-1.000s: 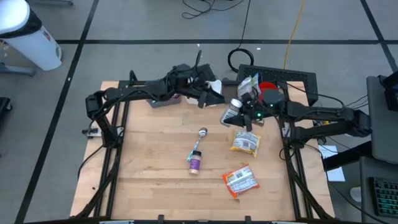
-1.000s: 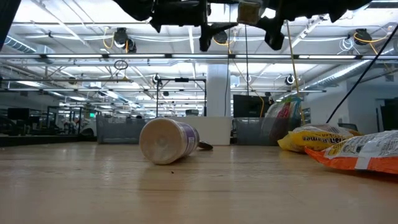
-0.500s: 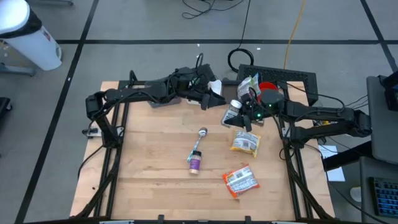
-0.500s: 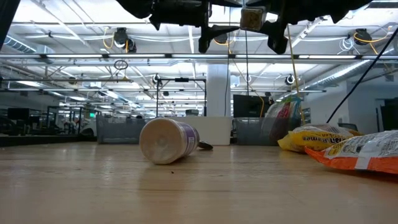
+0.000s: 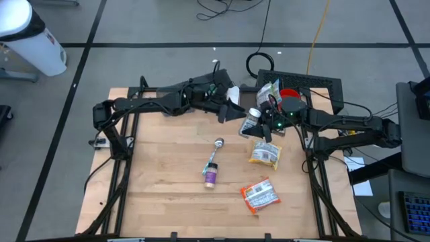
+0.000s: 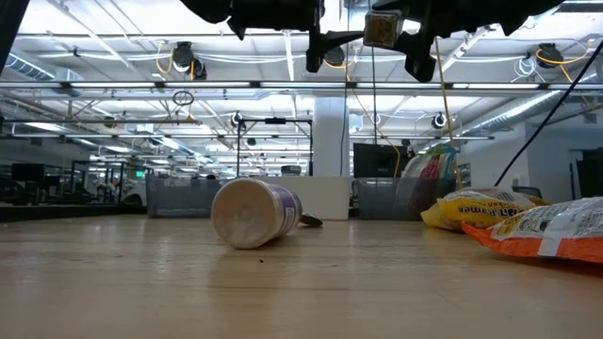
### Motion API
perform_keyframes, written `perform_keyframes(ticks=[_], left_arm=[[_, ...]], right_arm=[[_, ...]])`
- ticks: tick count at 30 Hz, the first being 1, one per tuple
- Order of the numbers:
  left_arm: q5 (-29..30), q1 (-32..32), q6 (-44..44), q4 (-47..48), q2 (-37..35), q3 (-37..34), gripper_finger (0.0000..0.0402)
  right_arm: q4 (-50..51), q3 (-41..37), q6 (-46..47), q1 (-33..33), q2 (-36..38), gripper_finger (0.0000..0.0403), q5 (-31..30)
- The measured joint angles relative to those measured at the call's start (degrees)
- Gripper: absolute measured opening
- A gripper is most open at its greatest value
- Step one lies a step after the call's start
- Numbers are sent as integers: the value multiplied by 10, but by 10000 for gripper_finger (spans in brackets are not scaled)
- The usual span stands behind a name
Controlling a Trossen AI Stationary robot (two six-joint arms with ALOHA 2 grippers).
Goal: Pick & Place Food Item
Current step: Put the white seasoning bottle into the white bin
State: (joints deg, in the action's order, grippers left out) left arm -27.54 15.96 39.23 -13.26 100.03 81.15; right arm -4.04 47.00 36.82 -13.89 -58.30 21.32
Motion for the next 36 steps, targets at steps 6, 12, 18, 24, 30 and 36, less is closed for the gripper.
perform_keyframes(ticks=[6, 12, 18, 24, 30, 36], left_arm=[[26, -2, -1, -2, 0, 0, 343], [31, -12, 0, 0, 0, 1, 351], [36, -26, -39, 39, 29, 69, 351], [19, -26, -53, 110, 73, 133, 351], [25, -26, -70, 135, 83, 150, 351], [30, -24, -66, 136, 83, 150, 351]], right_arm=[[0, 0, 6, 1, 0, 192, 14], [0, 0, 7, 1, 0, 192, 14], [-18, -1, 10, 1, -22, 192, 31], [-32, -1, 15, 1, -40, 192, 43], [-42, -1, 14, 1, -39, 192, 43], [-43, -1, 9, 1, -39, 192, 43]])
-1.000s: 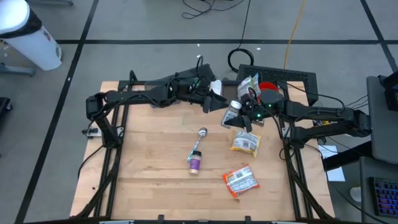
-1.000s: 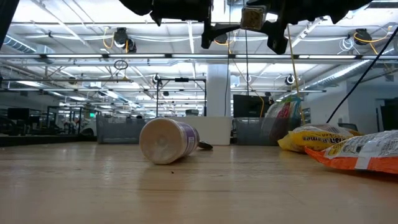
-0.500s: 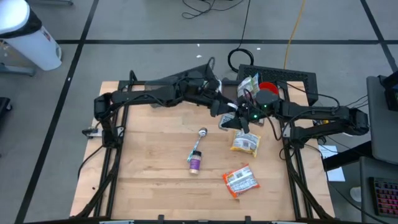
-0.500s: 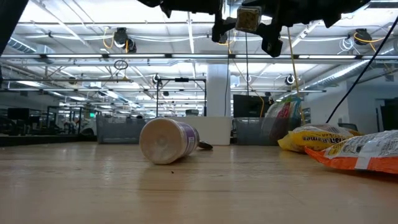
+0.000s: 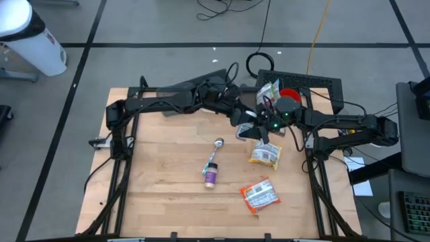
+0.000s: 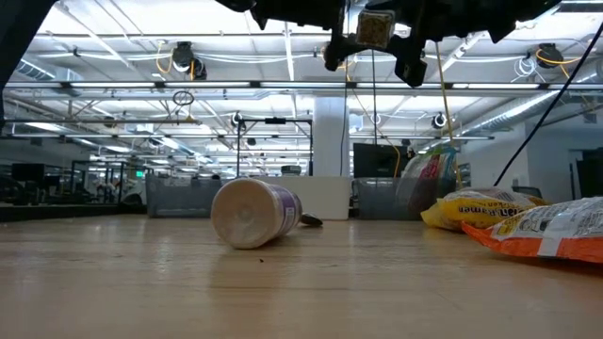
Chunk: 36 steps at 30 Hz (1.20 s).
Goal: Pick & Place Food Item
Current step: Put the white seasoning bottle into the white bin
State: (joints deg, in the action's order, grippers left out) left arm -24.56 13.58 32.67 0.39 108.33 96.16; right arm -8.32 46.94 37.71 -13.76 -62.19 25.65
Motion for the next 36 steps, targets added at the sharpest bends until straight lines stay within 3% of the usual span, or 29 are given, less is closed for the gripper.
perform_keyframes(ticks=[8, 20, 34, 36], left_arm=[[6, 0, 4, 16, 0, 0, 339], [2, 1, -7, 2, 0, 1, 212], [4, -1, -47, -5, 1, 0, 212], [2, 0, -54, -6, 1, 0, 212]], right_arm=[[1, 0, -5, 0, 0, 192, 1], [5, 0, -6, -1, 0, 192, 2], [4, 0, -11, -1, 0, 192, 6], [3, 0, -7, -1, 0, 212, 5]])
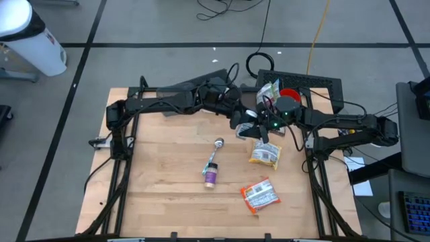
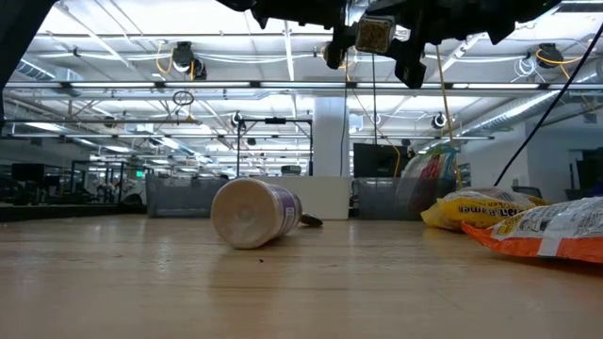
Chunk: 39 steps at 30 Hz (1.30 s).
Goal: Pick & Place Food Item
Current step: Put the white seasoning bottle into the white bin
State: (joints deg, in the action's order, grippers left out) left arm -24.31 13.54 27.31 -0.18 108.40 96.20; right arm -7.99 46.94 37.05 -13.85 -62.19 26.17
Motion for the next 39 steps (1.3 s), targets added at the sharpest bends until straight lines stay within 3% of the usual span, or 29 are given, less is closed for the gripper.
perform_keyframes(ticks=[5, 9, 18, 27, 35, 39], left_arm=[[1, 1, -34, -1, 0, 0, 212], [2, 6, -37, 0, 0, 0, 212], [20, 49, -85, 60, -57, 0, 212], [115, 88, -173, 201, -143, 0, 212], [221, 113, -201, 330, -167, -1, 212], [249, 124, -184, 306, -167, -47, 212]], right_arm=[[-3, 0, 15, 0, 1, 299, -12], [-2, 0, 12, -2, 1, 324, -15], [3, 1, 11, -28, 1, 321, -19], [6, 1, 13, -54, 2, 320, -15], [14, 1, 12, -57, 2, 320, -18], [31, 0, 9, -57, 2, 320, -33]])
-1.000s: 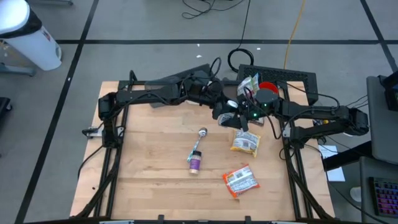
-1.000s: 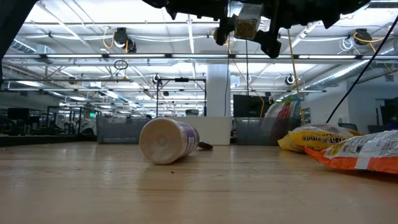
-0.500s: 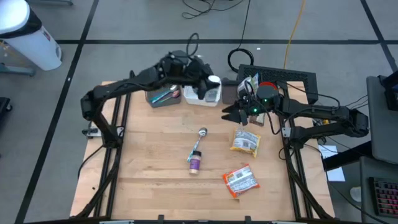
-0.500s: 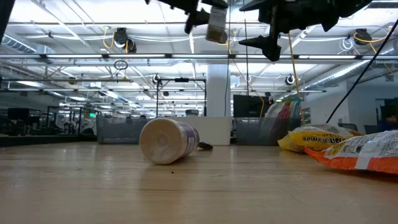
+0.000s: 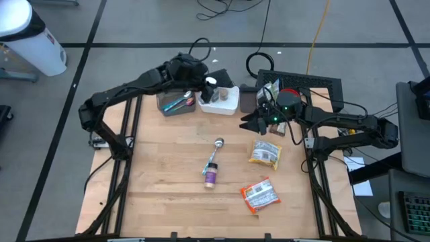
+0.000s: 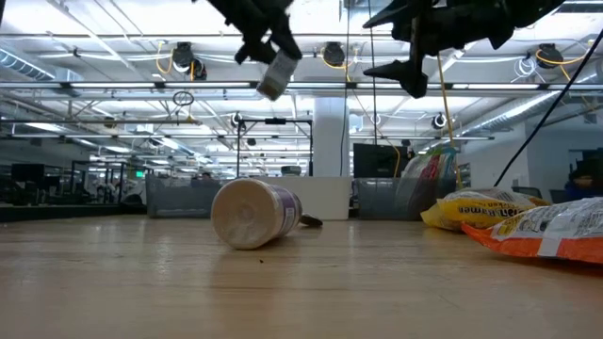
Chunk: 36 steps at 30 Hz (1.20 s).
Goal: Pick & Place Food Item
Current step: Put the white seasoning bottle into the white bin
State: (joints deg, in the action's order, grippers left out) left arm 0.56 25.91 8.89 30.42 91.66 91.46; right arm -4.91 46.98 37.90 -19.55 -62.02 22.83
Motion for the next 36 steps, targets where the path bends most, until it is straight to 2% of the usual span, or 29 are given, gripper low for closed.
perform_keyframes(ticks=[4, 8, 14, 20, 26, 36], left_arm=[[-34, 6, 49, -89, -6, -83, 212], [-43, -4, 92, -223, -27, -174, 212], [28, -17, 146, -326, -71, -297, 212], [49, -20, 203, -443, -100, -394, 212], [12, -32, 231, -589, -98, -410, 212], [9, -71, 216, -611, -96, -368, 212]], right_arm=[[23, 0, 0, 0, 0, 320, -20], [48, -1, 4, 1, 0, 320, -20], [68, -1, 4, 1, 0, 320, -49], [66, -1, 4, 1, 0, 320, -81], [47, -1, -28, 5, -9, 320, -111], [-153, -1, -24, 5, -88, 320, -107]])
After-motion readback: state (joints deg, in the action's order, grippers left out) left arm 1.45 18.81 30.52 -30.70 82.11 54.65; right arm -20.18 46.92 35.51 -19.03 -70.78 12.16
